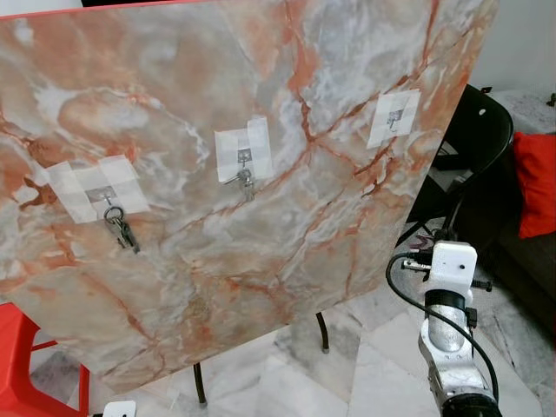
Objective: Hang keys on a hook
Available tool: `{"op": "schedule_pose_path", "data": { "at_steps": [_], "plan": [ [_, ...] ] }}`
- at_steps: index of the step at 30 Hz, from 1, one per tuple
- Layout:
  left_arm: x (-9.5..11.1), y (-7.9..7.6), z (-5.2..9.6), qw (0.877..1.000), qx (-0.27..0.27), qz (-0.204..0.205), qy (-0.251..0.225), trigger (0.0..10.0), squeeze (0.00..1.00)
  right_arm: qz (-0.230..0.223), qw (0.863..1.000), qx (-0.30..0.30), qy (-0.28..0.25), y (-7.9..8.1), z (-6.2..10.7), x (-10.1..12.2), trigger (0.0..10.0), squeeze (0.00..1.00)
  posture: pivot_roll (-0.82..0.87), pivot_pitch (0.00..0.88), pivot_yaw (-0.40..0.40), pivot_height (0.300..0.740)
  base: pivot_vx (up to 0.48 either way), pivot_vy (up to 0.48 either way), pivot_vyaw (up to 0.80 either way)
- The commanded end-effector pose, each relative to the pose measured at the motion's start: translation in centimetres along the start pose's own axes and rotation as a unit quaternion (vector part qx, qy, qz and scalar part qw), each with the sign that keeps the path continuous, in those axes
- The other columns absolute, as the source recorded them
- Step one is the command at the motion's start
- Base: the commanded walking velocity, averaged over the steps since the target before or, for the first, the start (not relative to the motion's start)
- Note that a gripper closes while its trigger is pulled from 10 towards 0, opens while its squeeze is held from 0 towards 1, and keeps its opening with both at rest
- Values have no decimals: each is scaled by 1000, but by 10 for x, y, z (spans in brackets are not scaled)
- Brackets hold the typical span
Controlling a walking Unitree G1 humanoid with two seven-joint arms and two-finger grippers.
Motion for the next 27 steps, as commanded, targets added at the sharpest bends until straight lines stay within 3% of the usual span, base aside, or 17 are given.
{"op": "schedule_pose_path", "data": {
  "at_steps": [1,2,3,4,7,9,10,13,16,20,27],
  "plan": [
    [-6,3,1,1000,5,-6,10,10000,0,-79,996,-43,26,-5,-9,9,10000,0,26,0,-4,740,0,0,0],
    [-6,3,1,1000,4,-7,10,10000,0,-174,979,-54,91,-2,-10,-1,10000,0,27,0,-4,740,0,0,0],
    [-6,3,1,1000,4,-9,10,10000,0,-301,936,-64,168,7,-8,-13,10000,0,26,0,-4,740,0,0,0],
    [-6,3,1,1000,4,-10,10,10000,0,-338,920,-62,186,11,-8,-16,10000,0,26,0,-4,740,0,0,0],
    [-6,3,1,1000,5,-11,10,10000,0,-373,902,-55,208,17,-8,-17,10000,0,26,0,-4,740,0,0,0],
    [-6,3,1,1000,5,-11,10,10000,0,-363,906,-54,213,16,-9,-18,10000,0,26,0,-4,740,0,0,0],
    [-6,3,1,1000,5,-12,10,10000,0,-238,959,-42,147,6,-16,-5,10000,0,26,0,-7,740,0,0,0],
    [-5,3,1,1000,5,-10,10,10000,0,-110,992,-38,46,-5,-21,22,10000,0,29,0,-8,740,0,0,0],
    [-5,3,1,1000,5,-9,10,10000,0,-104,993,-44,36,-9,-21,28,10000,0,24,0,-8,740,0,0,0],
    [-5,3,1,1000,6,-8,10,10000,0,-114,991,-40,48,-7,-19,25,10000,0,27,0,-10,740,0,0,0],
    [-5,3,1,1000,6,-2,9,10000,0,-88,995,-26,25,1,-16,32,10000,0,29,0,-15,740,0,0,0]
  ]
}}
Point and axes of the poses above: a point about 5 cm out from each wrist's last joint towards the gripper, its own z axis pointing back from the gripper into the wrist, its own x axis along the axis of the wrist's last joint, y = z × x, the point moved 3 cm from there along -z, pointing out of the wrist towards the gripper, and after that the axes turned 13 degrees about z, right-handed, at the moved point
